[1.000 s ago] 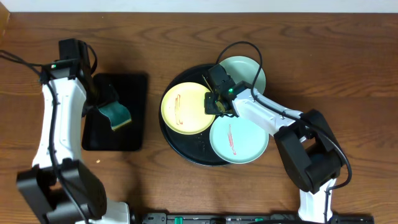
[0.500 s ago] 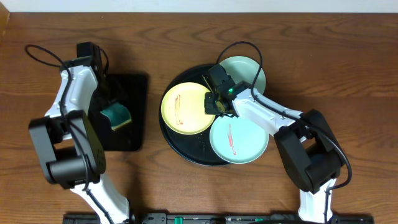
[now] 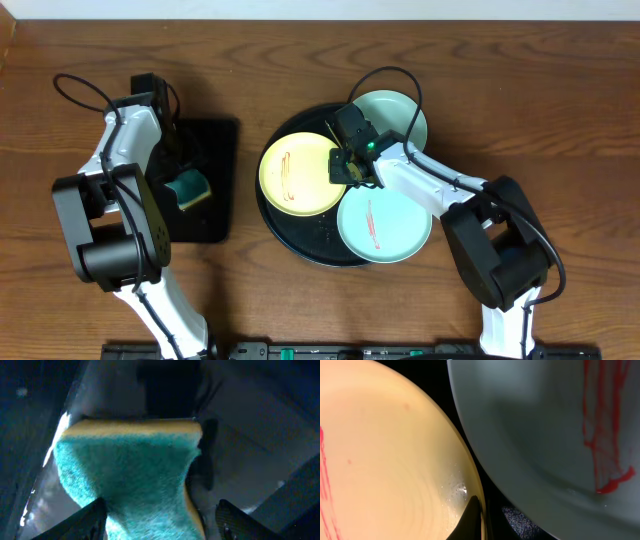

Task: Clean dirty plates on tray and stack at the side
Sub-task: 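Grasp the green sponge with the left gripper and lift it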

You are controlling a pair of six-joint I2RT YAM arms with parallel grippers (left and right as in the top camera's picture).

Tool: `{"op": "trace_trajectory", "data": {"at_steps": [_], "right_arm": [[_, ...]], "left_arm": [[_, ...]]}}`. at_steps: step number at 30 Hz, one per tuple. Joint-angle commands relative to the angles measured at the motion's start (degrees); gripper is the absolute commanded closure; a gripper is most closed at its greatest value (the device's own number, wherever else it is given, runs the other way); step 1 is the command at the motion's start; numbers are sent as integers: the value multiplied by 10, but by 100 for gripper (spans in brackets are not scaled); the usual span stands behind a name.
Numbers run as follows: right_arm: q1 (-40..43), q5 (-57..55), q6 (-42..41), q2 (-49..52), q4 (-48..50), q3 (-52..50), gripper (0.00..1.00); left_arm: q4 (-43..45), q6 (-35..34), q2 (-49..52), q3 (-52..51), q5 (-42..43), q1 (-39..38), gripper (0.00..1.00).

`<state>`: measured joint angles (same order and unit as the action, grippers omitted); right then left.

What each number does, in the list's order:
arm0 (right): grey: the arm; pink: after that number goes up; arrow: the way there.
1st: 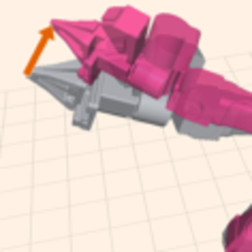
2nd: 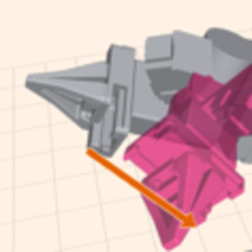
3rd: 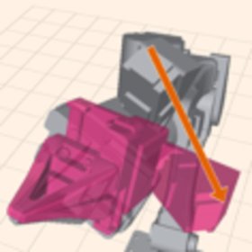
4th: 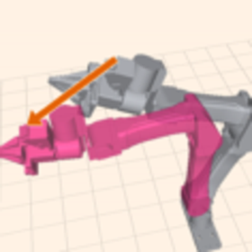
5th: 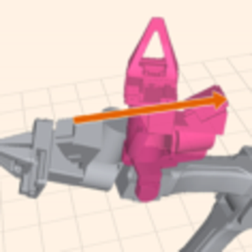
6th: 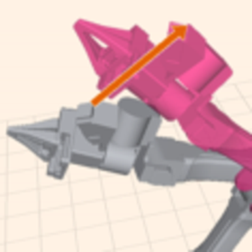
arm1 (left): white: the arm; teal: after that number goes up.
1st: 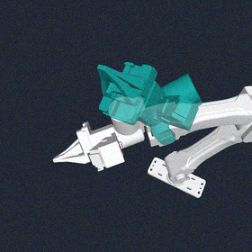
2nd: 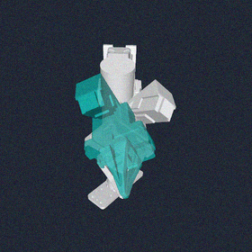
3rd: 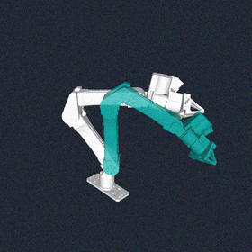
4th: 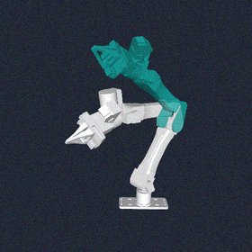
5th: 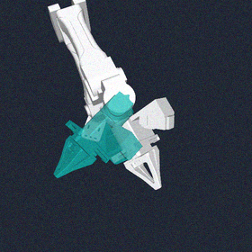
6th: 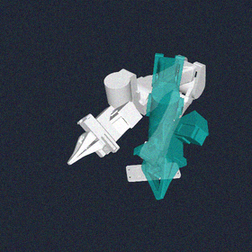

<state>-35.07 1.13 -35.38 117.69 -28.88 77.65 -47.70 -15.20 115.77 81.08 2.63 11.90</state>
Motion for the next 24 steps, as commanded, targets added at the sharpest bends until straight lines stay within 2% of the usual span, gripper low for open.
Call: {"op": "trace_trajectory", "data": {"at_steps": [1,8,13,16,24], "right_arm": [[-8,-3,3,15,-2,3,99],[-8,-5,3,15,-2,2,99],[-8,-5,3,15,-2,3,99],[-8,-5,3,15,-2,3,99],[-8,-5,3,15,-2,3,99]], "left_arm": [[-26,1,11,27,-7,3,28],[-72,-36,-12,51,-7,3,27],[-66,-47,-4,37,-8,3,28],[-61,-66,-1,24,-36,3,28],[-52,-68,-1,16,-48,3,28]]}}
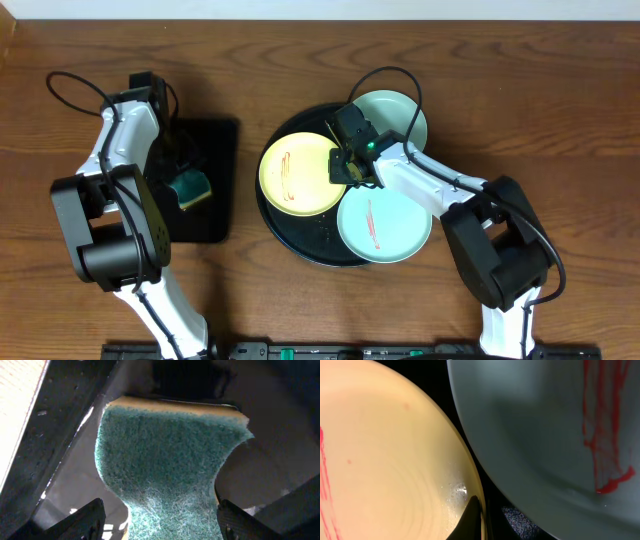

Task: Clean dirty plates on tray and stack at the side
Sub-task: 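Grasp the green sponge with the left gripper and lift it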

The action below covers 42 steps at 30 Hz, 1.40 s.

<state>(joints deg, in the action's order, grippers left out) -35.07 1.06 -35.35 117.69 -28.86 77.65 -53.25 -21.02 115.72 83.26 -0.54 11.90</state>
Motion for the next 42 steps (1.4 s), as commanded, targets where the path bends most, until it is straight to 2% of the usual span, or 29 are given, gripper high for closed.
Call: {"op": "trace_trajectory", "data": {"at_steps": [1,7,10,11,16,17,25,34,42], "right_arm": [[-8,-4,3,15,-2,3,99],[-8,-6,3,15,-2,3,99],[-8,-7,3,15,-1,3,99],[-8,-6,3,15,-1,3,99],[-8,-7,3,15,-1,2,99],[-8,-7,3,15,-1,3,99],[-8,-7,3,15,0,3,99],[-2,4,3,15,0,3,99],[9,43,14,15,-5,3,99]], "left_arm": [[7,-10,0,-9,-16,3,27],[28,-10,0,-33,-2,3,28],[32,-10,0,-34,6,3,36],[33,-10,0,-34,6,2,41],[39,-10,0,-34,5,2,89],[40,-10,0,-34,5,2,92],[40,6,-5,-28,17,2,92],[24,68,-116,13,110,-4,93],[15,85,-160,12,117,-83,92]]}}
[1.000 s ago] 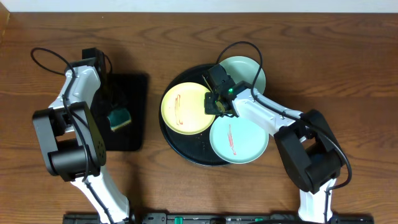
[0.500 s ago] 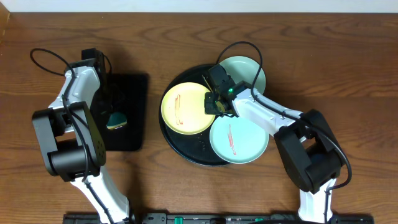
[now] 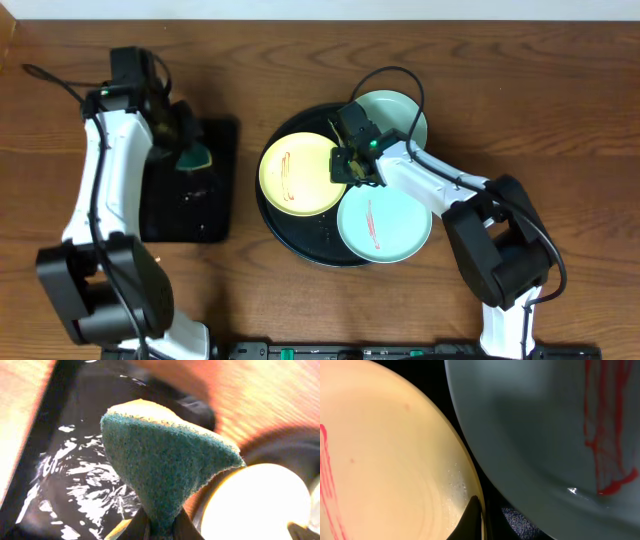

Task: Clean dirty plates on tray and stack at the side
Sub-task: 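Grasp the green sponge with the left gripper and lift it, then scrub the yellow plate with the sponge while right gripper holds it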

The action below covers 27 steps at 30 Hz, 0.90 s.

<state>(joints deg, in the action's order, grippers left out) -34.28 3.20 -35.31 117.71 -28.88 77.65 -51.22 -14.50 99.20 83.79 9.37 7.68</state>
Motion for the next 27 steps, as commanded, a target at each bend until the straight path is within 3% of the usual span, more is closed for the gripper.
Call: {"op": "trace_trajectory", "data": {"at_steps": [1,6,13,22,27], "right_arm": [[1,24,16,15,-7,3,99],[1,31,17,15,-12,2,99],[3,33,17,15,-24,3,99],[8,33,17,15,-33,2,99],[9,33,15,14,-33,2,99]], "left_arm": [[-5,20,8,6,18,-56,93],[-2,17,29,4,17,-133,93],[17,-54,100,-2,-17,-210,92],[37,-132,200,-4,-60,-245,93],[31,-104,217,-4,-22,-245,92]]}}
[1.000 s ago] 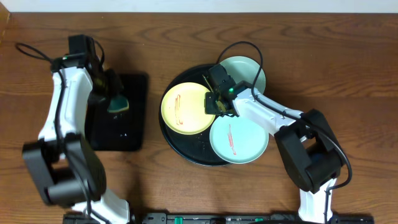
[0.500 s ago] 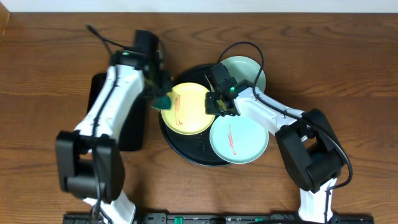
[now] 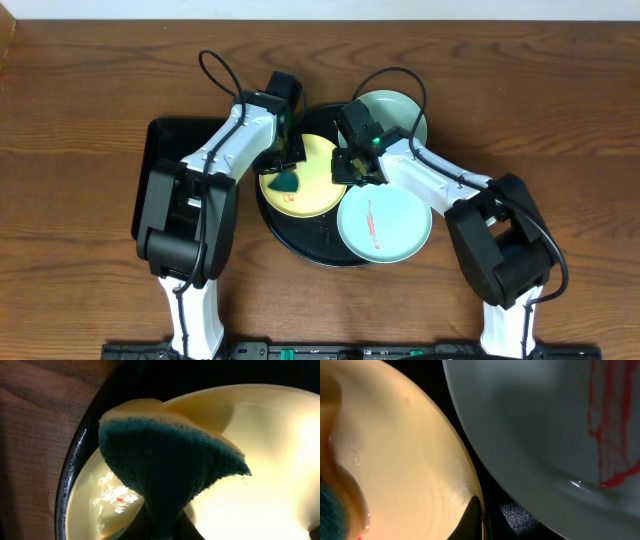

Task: Clean dirty plates on tray and stack at the side
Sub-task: 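Scrub the yellow plate with the sponge while right gripper holds it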

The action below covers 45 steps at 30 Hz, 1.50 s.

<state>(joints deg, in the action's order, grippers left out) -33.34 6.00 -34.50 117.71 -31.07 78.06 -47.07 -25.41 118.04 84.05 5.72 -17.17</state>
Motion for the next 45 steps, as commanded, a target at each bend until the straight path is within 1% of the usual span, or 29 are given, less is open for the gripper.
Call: {"op": "trace_trajectory", "data": {"at_steps": [1,4,5,6,10,12,13,14,15,16,18,19,22,26,29,30,33,36,38,40,42,45], "right_arm": [[0,5,7,15,-11,-2,99],[0,5,7,15,-11,-2,99],[0,5,7,15,-11,-2,99],[0,5,7,14,-11,-2,99],[0,5,7,15,-11,-2,99],[0,5,7,15,-11,-2,99],[0,5,7,15,-10,-2,99],[0,5,7,15,-10,-2,99],[0,5,7,15,-10,-2,99],[0,5,7,15,-10,-2,99],[0,5,7,15,-10,-2,99],[0,5,7,15,-10,-2,99],[0,5,7,15,-9,-2,99],[0,5,7,15,-9,-2,99],[0,5,7,15,-9,-2,99],[0,5,7,15,-9,-2,99],[0,5,7,15,-9,-2,99],[0,5,7,15,-9,-2,99],[0,5,7,15,-9,-2,99],[0,5,7,15,-9,-2,99],[0,5,7,15,-9,-2,99],[0,5,7,15,-9,-2,99]], "left_arm": [[-10,37,28,-6,49,3,93],[-20,152,28,-6,194,4,93],[-28,171,28,-6,221,5,92],[-37,184,28,-6,238,5,93],[-64,196,28,-6,230,5,92],[-64,188,28,-6,194,5,92],[-64,163,28,-5,156,6,93],[-61,117,28,-5,92,7,93],[-59,92,28,-5,55,7,93],[-57,50,28,-4,-8,8,93],[-47,-7,28,-3,-106,7,93],[-38,-22,28,-2,-139,7,93],[-12,-42,28,-2,-181,6,93],[20,-51,28,-2,-197,5,93],[31,-46,28,-2,-189,2,93],[31,-32,28,-2,-173,0,93],[38,93,28,-2,-18,-2,93],[33,188,28,-2,117,-2,93],[23,236,28,-2,193,-2,93],[23,239,28,-2,195,-2,93],[33,227,28,-2,166,-1,92],[54,142,28,-2,60,1,92]]}}
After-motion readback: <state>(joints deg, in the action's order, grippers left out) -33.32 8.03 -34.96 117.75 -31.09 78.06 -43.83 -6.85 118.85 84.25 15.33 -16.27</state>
